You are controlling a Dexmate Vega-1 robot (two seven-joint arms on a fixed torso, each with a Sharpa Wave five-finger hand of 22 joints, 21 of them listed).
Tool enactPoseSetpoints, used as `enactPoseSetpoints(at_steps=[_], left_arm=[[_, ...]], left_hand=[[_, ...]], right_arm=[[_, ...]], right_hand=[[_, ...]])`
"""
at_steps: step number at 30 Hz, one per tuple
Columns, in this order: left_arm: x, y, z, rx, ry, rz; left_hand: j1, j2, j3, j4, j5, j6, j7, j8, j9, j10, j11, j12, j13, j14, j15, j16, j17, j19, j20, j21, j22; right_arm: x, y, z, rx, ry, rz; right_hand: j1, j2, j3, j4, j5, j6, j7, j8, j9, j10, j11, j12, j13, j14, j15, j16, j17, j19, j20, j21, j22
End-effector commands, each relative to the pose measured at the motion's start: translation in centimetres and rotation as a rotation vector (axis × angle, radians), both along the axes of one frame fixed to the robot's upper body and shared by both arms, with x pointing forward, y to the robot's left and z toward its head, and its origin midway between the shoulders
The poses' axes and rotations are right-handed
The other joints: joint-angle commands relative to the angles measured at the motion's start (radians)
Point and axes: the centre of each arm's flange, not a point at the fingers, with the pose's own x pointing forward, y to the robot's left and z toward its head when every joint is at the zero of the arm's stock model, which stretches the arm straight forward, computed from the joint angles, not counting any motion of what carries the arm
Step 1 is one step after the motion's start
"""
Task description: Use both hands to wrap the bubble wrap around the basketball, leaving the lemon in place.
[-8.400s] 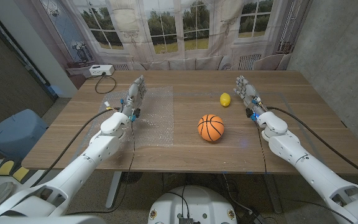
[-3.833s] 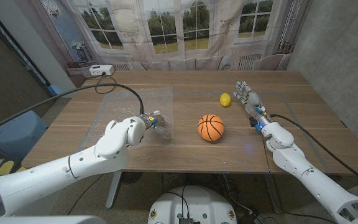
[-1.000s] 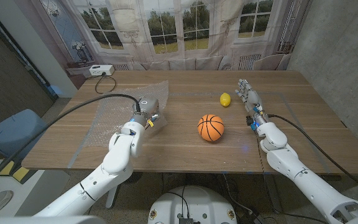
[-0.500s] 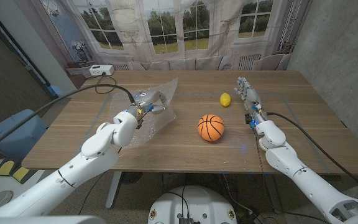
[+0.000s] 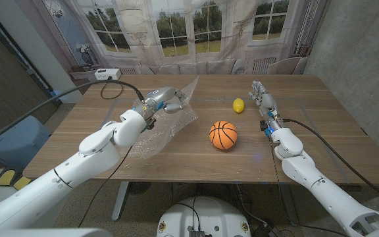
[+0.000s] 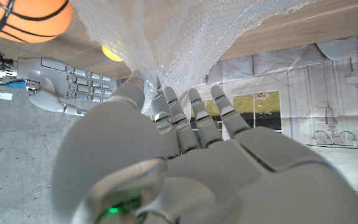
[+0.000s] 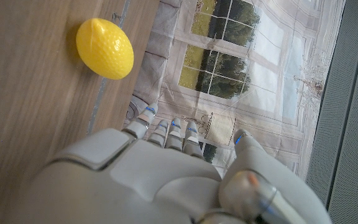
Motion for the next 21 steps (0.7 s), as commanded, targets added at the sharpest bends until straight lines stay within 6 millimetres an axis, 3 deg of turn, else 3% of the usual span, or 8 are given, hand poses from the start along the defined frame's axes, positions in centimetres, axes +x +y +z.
enactPoseSetpoints(at_steps=[1, 21], left_arm=[[0.0, -1.8, 1.5, 0.01, 0.03, -0.135], [0.2, -6.6, 2.7, 0.102, 0.075, -0.26]], left_hand=[[0.011, 0.0, -0.005, 0.0, 0.005, 0.003, 0.002, 0.007, 0.048, -0.001, -0.005, -0.003, 0.003, -0.002, -0.093, -0.001, 0.003, -0.001, 0.003, 0.006, 0.004], [0.019, 0.001, -0.016, -0.001, 0.007, 0.003, 0.004, 0.011, 0.043, 0.009, -0.001, -0.006, 0.005, 0.002, -0.095, -0.002, 0.001, -0.003, 0.005, 0.008, 0.004]], right_arm=[[-0.5, -0.8, -0.3, 0.013, -0.009, -0.01], [-0.7, -2.8, -1.4, 0.041, -0.013, -0.009]], right_hand=[[-0.003, -0.001, 0.004, -0.005, 0.005, 0.003, 0.001, 0.003, 0.006, 0.005, 0.004, 0.003, 0.002, 0.002, 0.0, 0.004, -0.001, 0.002, 0.001, -0.004, 0.005], [-0.004, -0.001, 0.005, -0.006, 0.005, 0.004, 0.0, 0.003, 0.006, 0.005, 0.003, 0.003, 0.002, 0.002, 0.0, 0.003, -0.001, 0.002, 0.001, -0.004, 0.005]])
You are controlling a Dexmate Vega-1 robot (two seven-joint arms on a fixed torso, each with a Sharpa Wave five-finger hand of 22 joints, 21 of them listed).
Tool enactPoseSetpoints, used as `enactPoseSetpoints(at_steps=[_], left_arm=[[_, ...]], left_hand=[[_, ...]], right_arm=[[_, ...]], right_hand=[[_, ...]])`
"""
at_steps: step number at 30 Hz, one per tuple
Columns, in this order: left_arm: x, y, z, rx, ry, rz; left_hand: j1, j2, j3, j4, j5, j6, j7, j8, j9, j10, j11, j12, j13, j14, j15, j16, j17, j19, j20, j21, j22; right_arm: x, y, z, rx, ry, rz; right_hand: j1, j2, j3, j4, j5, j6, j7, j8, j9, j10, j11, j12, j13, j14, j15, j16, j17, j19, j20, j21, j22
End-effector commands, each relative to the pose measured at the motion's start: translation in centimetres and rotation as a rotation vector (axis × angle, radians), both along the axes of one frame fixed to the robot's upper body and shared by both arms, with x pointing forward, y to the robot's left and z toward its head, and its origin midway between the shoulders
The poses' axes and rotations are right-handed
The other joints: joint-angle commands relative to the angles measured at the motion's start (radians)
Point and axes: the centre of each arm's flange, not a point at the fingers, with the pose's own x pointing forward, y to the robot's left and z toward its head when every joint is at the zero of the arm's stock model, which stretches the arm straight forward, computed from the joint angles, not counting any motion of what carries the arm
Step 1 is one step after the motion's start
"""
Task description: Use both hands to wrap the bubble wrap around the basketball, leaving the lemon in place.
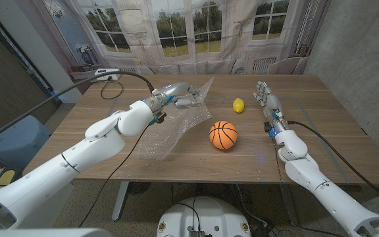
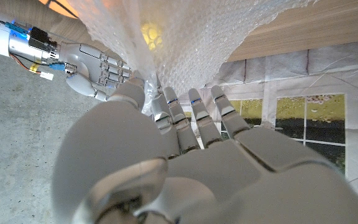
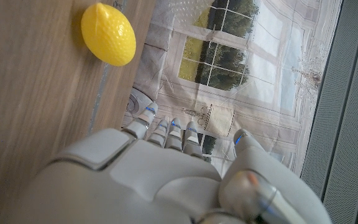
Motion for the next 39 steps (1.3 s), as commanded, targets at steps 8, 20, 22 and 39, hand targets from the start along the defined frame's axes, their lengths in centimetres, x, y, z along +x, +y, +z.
enactPoseSetpoints(at_steps=[8, 20, 22, 39], left_arm=[[0.0, -4.5, 0.8, 0.086, 0.029, -0.106], [0.5, -7.4, 0.7, 0.162, -0.025, -0.076], [0.6, -7.7, 0.7, 0.176, -0.037, -0.062], [3.9, -10.9, 0.2, 0.319, -0.012, -0.01]], left_hand=[[0.016, 0.002, -0.008, 0.003, 0.009, 0.006, 0.001, 0.009, 0.039, 0.014, 0.0, -0.004, 0.006, 0.004, -0.095, -0.003, 0.001, -0.001, 0.004, 0.006, 0.004], [0.018, 0.004, -0.013, 0.004, 0.01, 0.007, 0.002, 0.01, 0.035, 0.014, -0.005, -0.007, 0.007, 0.003, -0.093, -0.005, 0.0, -0.002, 0.005, 0.007, 0.003], [0.02, 0.003, -0.014, 0.004, 0.01, 0.008, 0.002, 0.011, 0.034, 0.015, -0.006, -0.007, 0.008, 0.003, -0.095, -0.006, 0.0, -0.002, 0.004, 0.008, 0.003], [0.02, 0.003, -0.022, 0.006, 0.01, 0.007, 0.001, 0.012, 0.03, 0.013, -0.005, -0.013, 0.01, 0.001, -0.096, -0.01, 0.0, -0.004, 0.001, 0.009, 0.003]], right_arm=[[-0.3, -2.1, -1.4, 0.028, -0.003, -0.003], [-0.8, -3.2, -1.8, 0.036, -0.008, -0.005], [-0.8, -3.4, -2.0, 0.039, -0.007, -0.006], [-0.9, -4.4, -2.9, 0.059, 0.0, -0.021]], right_hand=[[-0.004, -0.001, 0.002, -0.004, 0.006, 0.004, 0.0, 0.003, 0.006, 0.006, 0.004, 0.003, 0.002, 0.002, 0.0, 0.003, -0.001, 0.002, 0.0, -0.004, 0.005], [-0.004, -0.001, 0.002, -0.006, 0.006, 0.004, 0.001, 0.003, 0.006, 0.006, 0.003, 0.003, 0.002, 0.002, 0.0, 0.003, -0.001, 0.002, 0.001, -0.004, 0.005], [-0.004, -0.001, 0.002, -0.006, 0.006, 0.004, 0.001, 0.002, 0.006, 0.005, 0.002, 0.003, 0.002, 0.002, 0.0, 0.003, -0.001, 0.002, 0.001, -0.004, 0.005], [-0.005, -0.002, 0.002, -0.007, 0.006, 0.005, 0.001, 0.002, 0.006, 0.007, 0.004, 0.003, 0.002, 0.004, 0.0, 0.003, -0.001, 0.003, 0.001, -0.004, 0.005]])
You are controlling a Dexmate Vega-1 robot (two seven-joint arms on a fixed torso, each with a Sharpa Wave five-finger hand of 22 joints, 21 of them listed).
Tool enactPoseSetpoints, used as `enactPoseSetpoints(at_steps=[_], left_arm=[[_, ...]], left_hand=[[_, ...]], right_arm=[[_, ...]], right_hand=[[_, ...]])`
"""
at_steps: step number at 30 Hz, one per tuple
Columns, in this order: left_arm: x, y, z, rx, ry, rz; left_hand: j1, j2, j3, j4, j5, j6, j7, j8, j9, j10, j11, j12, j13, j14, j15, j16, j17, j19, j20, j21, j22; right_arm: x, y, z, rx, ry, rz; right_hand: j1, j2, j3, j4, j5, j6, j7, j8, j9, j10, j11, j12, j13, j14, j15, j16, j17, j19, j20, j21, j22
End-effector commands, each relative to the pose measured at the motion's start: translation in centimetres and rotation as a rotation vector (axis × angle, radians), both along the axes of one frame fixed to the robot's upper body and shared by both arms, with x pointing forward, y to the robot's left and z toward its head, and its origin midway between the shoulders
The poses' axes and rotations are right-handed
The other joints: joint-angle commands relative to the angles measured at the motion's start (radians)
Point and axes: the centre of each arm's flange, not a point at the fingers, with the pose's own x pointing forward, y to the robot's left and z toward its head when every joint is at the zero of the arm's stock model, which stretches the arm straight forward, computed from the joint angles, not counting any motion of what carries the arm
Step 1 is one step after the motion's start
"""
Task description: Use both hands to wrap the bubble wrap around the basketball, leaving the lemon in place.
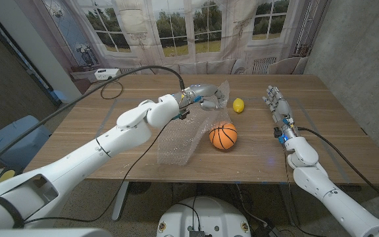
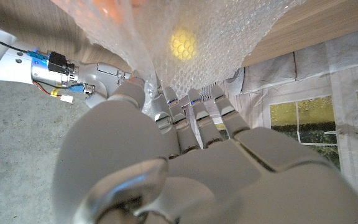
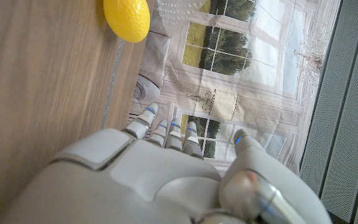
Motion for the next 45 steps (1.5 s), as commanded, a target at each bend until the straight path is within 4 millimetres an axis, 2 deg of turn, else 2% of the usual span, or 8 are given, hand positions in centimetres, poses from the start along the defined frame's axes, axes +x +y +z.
enactPoseSetpoints(at_steps=[1, 10, 16, 24, 33, 39, 41, 45], left_arm=[[2.3, -2.4, -0.4, 0.103, 0.008, 0.038], [3.2, -3.4, -0.7, 0.171, 0.044, 0.025], [3.9, -3.6, -0.9, 0.201, 0.133, -0.012], [4.5, -3.3, -0.8, 0.19, 0.236, -0.055], [4.1, -2.8, 0.2, 0.147, 0.326, -0.087], [2.5, -2.2, 1.2, 0.102, 0.262, -0.048], [2.0, -1.9, 1.5, 0.098, 0.221, -0.013], [1.4, -1.8, 1.4, 0.141, 0.205, 0.05]], left_hand=[[0.01, 0.001, -0.005, -0.001, 0.007, 0.006, -0.001, 0.008, 0.028, 0.005, -0.002, -0.002, 0.006, 0.0, -0.096, -0.006, -0.001, -0.003, 0.0, 0.005, 0.003], [-0.014, -0.001, -0.022, 0.014, 0.002, -0.046, -0.024, -0.018, 0.016, -0.002, -0.001, -0.01, 0.008, -0.003, -0.094, -0.011, 0.0, -0.005, 0.002, 0.007, 0.002], [-0.147, -0.054, -0.11, 0.053, -0.025, -0.277, -0.088, -0.178, -0.055, -0.075, 0.027, -0.044, -0.003, -0.05, -0.071, -0.035, 0.0, -0.031, 0.002, -0.001, -0.003], [-0.338, -0.13, -0.222, 0.117, 0.008, -0.601, -0.109, -0.374, -0.098, -0.179, 0.084, -0.066, -0.012, -0.095, -0.026, -0.041, 0.005, -0.074, 0.033, -0.024, -0.003], [-0.498, -0.16, -0.309, 0.192, 0.029, -0.849, -0.109, -0.385, -0.102, -0.369, 0.176, -0.088, -0.009, -0.204, 0.078, -0.05, 0.014, -0.13, 0.113, -0.053, -0.001], [-0.536, -0.16, -0.327, 0.213, 0.032, -0.873, -0.11, -0.38, -0.102, -0.409, 0.183, -0.086, -0.009, -0.227, 0.096, -0.049, 0.015, -0.126, 0.115, -0.054, -0.001], [-0.553, -0.147, -0.331, 0.224, 0.034, -0.862, -0.108, -0.369, -0.101, -0.41, 0.182, -0.076, -0.01, -0.216, 0.097, -0.039, 0.014, -0.087, 0.111, -0.039, 0.0], [-0.517, -0.132, -0.322, 0.202, 0.032, -0.818, -0.099, -0.353, -0.1, -0.347, 0.172, -0.042, -0.015, -0.133, 0.079, -0.014, 0.005, 0.043, 0.109, 0.007, 0.001]], right_arm=[[0.0, -0.7, -0.7, 0.015, 0.006, -0.01], [0.4, -0.9, -0.8, 0.026, 0.01, -0.015], [0.9, -0.9, -0.7, 0.031, 0.009, -0.014], [1.5, -0.9, -0.5, 0.033, 0.008, -0.006], [1.8, -0.8, -0.4, 0.037, 0.006, -0.002], [1.7, -0.8, -0.2, 0.035, 0.002, -0.004], [1.7, -0.8, -0.2, 0.035, 0.0, -0.003], [1.5, -0.8, 0.0, 0.031, -0.005, -0.003]], right_hand=[[-0.005, -0.002, 0.002, -0.008, 0.006, 0.005, 0.001, 0.002, 0.006, 0.007, 0.004, 0.003, 0.002, 0.004, 0.001, 0.003, -0.001, 0.003, 0.002, 0.0, 0.005], [-0.006, -0.002, 0.002, -0.008, 0.006, 0.005, 0.001, 0.002, 0.006, 0.008, 0.004, 0.003, 0.002, 0.004, 0.0, 0.003, -0.001, 0.003, 0.002, 0.0, 0.005], [-0.007, -0.003, 0.001, -0.008, 0.006, 0.005, 0.001, 0.002, 0.006, 0.008, 0.004, 0.003, 0.002, 0.005, 0.0, 0.004, -0.001, 0.003, 0.003, 0.0, 0.005], [-0.008, -0.002, 0.001, -0.009, 0.006, 0.005, 0.0, 0.002, 0.006, 0.008, 0.005, 0.003, 0.002, 0.004, 0.0, 0.003, -0.001, 0.003, 0.002, 0.0, 0.005], [-0.009, -0.002, 0.001, -0.009, 0.006, 0.005, -0.001, 0.002, 0.006, 0.009, 0.004, 0.003, 0.002, 0.004, 0.0, 0.003, 0.0, 0.004, 0.002, 0.0, 0.005], [-0.009, -0.002, 0.001, -0.009, 0.006, 0.005, 0.0, 0.002, 0.006, 0.009, 0.005, 0.003, 0.002, 0.004, -0.001, 0.003, 0.0, 0.003, 0.003, 0.0, 0.005], [-0.009, -0.002, 0.001, -0.009, 0.006, 0.005, -0.001, 0.002, 0.006, 0.009, 0.004, 0.003, 0.002, 0.005, 0.0, 0.003, 0.0, 0.004, 0.003, 0.0, 0.005], [-0.009, -0.002, 0.001, -0.009, 0.006, 0.006, -0.001, 0.002, 0.006, 0.01, 0.004, 0.004, 0.002, 0.005, 0.0, 0.004, -0.001, 0.004, 0.003, 0.0, 0.005]])
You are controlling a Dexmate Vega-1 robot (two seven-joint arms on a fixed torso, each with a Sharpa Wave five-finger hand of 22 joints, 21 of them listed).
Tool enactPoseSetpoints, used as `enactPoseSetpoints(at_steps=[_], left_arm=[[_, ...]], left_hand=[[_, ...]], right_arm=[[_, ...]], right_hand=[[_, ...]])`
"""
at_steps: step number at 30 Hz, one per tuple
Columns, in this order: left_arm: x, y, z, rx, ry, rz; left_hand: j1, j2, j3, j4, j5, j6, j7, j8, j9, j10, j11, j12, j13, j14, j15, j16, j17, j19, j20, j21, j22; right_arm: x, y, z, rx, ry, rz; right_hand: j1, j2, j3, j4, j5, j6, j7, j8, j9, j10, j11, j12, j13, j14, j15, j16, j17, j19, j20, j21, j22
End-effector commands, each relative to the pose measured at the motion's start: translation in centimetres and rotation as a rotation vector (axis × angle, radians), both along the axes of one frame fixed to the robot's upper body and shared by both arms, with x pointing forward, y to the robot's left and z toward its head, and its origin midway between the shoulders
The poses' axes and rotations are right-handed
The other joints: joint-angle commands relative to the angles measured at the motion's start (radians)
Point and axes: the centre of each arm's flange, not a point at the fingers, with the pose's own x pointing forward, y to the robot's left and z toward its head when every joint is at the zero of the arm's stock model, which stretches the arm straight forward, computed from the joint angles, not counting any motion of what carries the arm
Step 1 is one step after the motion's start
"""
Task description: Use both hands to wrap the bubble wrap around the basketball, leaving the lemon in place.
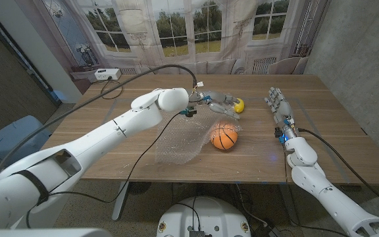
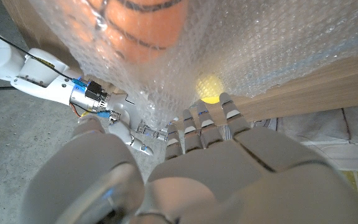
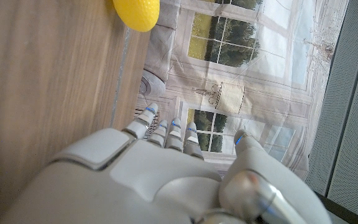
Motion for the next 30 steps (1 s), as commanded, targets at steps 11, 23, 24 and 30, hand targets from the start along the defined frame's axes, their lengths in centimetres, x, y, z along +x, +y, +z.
enactPoseSetpoints(at_steps=[11, 23, 24, 30], left_arm=[[-2.8, 0.5, -0.2, 0.165, -0.034, 0.19], [-1.9, -1.5, -2.3, 0.271, -0.058, 0.196], [-1.8, -1.7, -2.5, 0.275, -0.05, 0.191], [-1.3, -2.8, -3.8, 0.312, 0.001, 0.159]], left_hand=[[0.078, -0.027, -0.004, -0.056, 0.011, 0.041, 0.005, 0.009, 0.005, 0.049, -0.016, 0.025, -0.002, 0.041, 0.007, -0.004, -0.011, 0.173, 0.006, 0.055, -0.003], [0.104, -0.025, -0.008, -0.07, 0.022, -0.004, 0.003, -0.003, 0.006, -0.008, -0.019, 0.007, -0.008, -0.011, 0.011, -0.013, -0.015, 0.119, 0.005, 0.013, -0.014], [0.106, -0.026, -0.008, -0.071, 0.022, -0.005, 0.004, -0.003, 0.006, -0.008, -0.019, 0.007, -0.009, -0.011, 0.01, -0.013, -0.015, 0.12, 0.005, 0.013, -0.014], [0.114, -0.029, -0.009, -0.076, 0.025, -0.01, 0.005, -0.004, 0.006, -0.012, -0.017, 0.007, -0.009, -0.009, 0.008, -0.012, -0.016, 0.124, 0.005, 0.012, -0.014]], right_arm=[[-0.7, -0.3, 0.5, -0.006, -0.016, -0.004], [-1.5, -1.0, 0.1, 0.002, -0.023, -0.012], [-1.6, -1.1, 0.1, 0.004, -0.023, -0.013], [-1.8, -1.4, -0.1, 0.008, -0.029, -0.014]], right_hand=[[-0.004, 0.0, 0.004, -0.007, 0.006, 0.007, -0.007, 0.003, 0.006, 0.007, 0.002, 0.003, 0.002, 0.007, 0.001, 0.004, -0.001, 0.005, 0.004, 0.0, 0.005], [-0.005, 0.0, 0.004, -0.007, 0.006, 0.009, -0.013, 0.003, 0.006, 0.009, 0.001, 0.004, 0.002, 0.009, 0.004, 0.005, 0.0, 0.008, 0.008, 0.001, 0.005], [-0.005, 0.0, 0.004, -0.007, 0.006, 0.009, -0.012, 0.003, 0.006, 0.009, 0.001, 0.004, 0.002, 0.011, 0.005, 0.005, 0.0, 0.008, 0.01, 0.001, 0.005], [-0.006, -0.001, 0.003, -0.008, 0.006, 0.01, -0.013, 0.003, 0.006, 0.013, 0.002, 0.005, 0.002, 0.014, 0.007, 0.006, 0.0, 0.01, 0.015, 0.001, 0.005]])
